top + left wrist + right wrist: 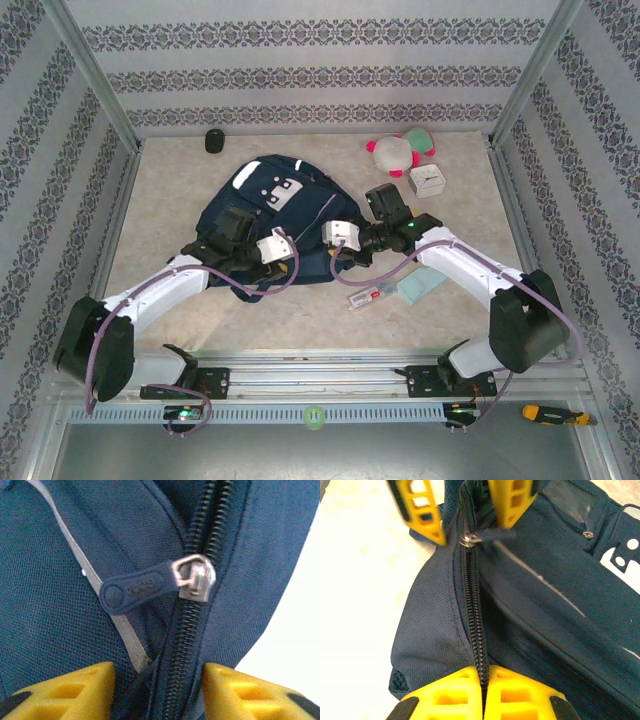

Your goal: Pack the student bag

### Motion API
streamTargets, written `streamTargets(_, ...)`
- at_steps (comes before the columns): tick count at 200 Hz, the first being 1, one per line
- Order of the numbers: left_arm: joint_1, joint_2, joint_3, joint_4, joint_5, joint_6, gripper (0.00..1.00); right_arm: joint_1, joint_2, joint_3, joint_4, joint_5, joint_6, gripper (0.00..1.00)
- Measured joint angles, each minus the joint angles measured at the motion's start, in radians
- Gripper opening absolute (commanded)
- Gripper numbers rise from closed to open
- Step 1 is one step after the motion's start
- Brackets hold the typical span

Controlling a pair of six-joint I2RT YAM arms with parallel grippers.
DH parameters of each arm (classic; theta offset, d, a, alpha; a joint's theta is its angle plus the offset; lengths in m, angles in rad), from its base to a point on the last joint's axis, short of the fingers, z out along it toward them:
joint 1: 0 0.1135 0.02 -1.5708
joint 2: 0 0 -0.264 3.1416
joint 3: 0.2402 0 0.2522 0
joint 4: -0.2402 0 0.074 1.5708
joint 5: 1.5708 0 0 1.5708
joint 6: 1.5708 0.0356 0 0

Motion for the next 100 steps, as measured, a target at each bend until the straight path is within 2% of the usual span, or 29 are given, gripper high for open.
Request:
streamTargets(6, 0.0, -0.002, -0.018, 0.035, 0.01, 0.001, 0.1, -0.003, -0.002, 0.0, 0.0, 0.0, 0.001, 0.0)
streamTargets(15, 0.0, -0.006, -0.047, 0.089, 0.025, 0.0, 0.0, -0.01, -0.004, 0.0, -0.002, 0.001, 0.008, 0.0)
streamTargets(24, 0.0, -0.011, -0.077, 0.148, 0.042, -0.007, 0.0, -0.016, -0.008, -0.001, -0.004, 0.006, 0.026, 0.0)
streamTargets(35, 0.0, -0.014, -0.113, 0.222, 0.068, -0.013, 0.0, -0.021, -0.016, -0.003, -0.006, 0.015, 0.054, 0.08)
streamTargets(47, 0.0, -0.014, -0.137, 0.279, 0.093, -0.021, 0.0, -0.022, -0.031, -0.009, -0.007, 0.024, 0.098, 0.32)
streamTargets(53, 0.0, -0.014, -0.149, 0.303, 0.104, -0.026, 0.0, -0.022, -0.043, -0.012, -0.01, 0.024, 0.135, 0.42)
streamTargets(57, 0.0, -0.014, -0.158, 0.32, 0.11, -0.028, 0.0, -0.022, -0.052, -0.012, -0.013, 0.026, 0.165, 0.46)
streamTargets(80, 0.0, -0.014, -0.205, 0.386, 0.118, -0.035, 0.0, 0.003, -0.127, -0.011, -0.018, 0.07, 0.319, 0.57)
streamTargets(100, 0.0, -0.014, -0.244, 0.456, 0.126, -0.035, 0.0, 0.074, -0.169, 0.002, -0.023, 0.123, 0.455, 0.61)
